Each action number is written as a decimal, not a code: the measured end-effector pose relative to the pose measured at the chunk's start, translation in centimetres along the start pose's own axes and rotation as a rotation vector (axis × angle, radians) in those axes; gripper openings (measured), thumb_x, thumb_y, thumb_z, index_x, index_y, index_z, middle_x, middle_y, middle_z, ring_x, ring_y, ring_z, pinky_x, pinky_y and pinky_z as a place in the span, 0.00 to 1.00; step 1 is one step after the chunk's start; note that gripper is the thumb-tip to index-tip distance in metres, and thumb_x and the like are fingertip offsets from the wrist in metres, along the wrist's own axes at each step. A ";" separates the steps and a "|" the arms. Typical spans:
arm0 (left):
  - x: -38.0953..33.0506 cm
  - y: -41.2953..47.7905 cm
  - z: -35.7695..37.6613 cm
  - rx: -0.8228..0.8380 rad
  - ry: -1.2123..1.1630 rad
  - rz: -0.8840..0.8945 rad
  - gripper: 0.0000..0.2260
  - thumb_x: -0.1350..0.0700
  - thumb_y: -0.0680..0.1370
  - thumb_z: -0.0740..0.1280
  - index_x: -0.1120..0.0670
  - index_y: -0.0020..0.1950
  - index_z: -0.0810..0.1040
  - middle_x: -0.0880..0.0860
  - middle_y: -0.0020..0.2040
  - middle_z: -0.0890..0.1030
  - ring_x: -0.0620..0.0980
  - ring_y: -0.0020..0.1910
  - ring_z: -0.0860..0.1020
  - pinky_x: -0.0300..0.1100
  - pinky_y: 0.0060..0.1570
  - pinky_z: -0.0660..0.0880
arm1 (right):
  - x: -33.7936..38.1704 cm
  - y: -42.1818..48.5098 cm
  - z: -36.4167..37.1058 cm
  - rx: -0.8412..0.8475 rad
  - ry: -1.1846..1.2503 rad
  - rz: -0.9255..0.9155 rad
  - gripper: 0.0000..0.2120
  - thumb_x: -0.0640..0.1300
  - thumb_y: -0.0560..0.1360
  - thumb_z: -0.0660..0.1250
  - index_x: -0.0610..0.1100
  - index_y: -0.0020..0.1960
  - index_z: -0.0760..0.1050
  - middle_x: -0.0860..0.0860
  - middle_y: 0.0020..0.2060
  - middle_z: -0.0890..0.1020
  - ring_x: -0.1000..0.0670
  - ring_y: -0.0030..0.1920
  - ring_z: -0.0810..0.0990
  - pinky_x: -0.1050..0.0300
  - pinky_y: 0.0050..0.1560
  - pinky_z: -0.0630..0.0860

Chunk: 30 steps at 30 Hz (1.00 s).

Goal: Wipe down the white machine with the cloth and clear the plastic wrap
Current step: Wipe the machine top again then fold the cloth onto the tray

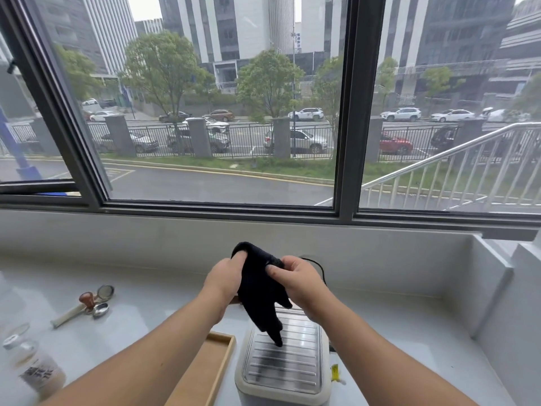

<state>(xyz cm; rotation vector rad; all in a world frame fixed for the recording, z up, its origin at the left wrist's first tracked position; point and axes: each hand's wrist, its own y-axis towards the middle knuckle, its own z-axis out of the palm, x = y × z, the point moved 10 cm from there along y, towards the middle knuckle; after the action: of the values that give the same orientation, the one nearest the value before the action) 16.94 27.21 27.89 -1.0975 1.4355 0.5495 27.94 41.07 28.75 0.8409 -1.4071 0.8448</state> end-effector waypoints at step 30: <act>1.3 9.0 -12.6 0.063 -0.003 -0.002 0.12 0.55 0.80 0.65 0.62 0.50 0.84 0.58 0.44 0.86 0.57 0.42 0.84 0.48 0.41 0.84 | 2.8 7.2 6.6 -0.156 -0.018 -0.038 0.12 0.52 0.71 0.72 0.44 0.41 0.74 0.44 0.36 0.73 0.45 0.37 0.72 0.49 0.40 0.69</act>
<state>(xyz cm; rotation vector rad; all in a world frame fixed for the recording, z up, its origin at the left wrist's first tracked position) 3.12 20.24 26.84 -1.0474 1.4400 0.5010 18.46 38.63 31.49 0.7557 -1.4485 0.6903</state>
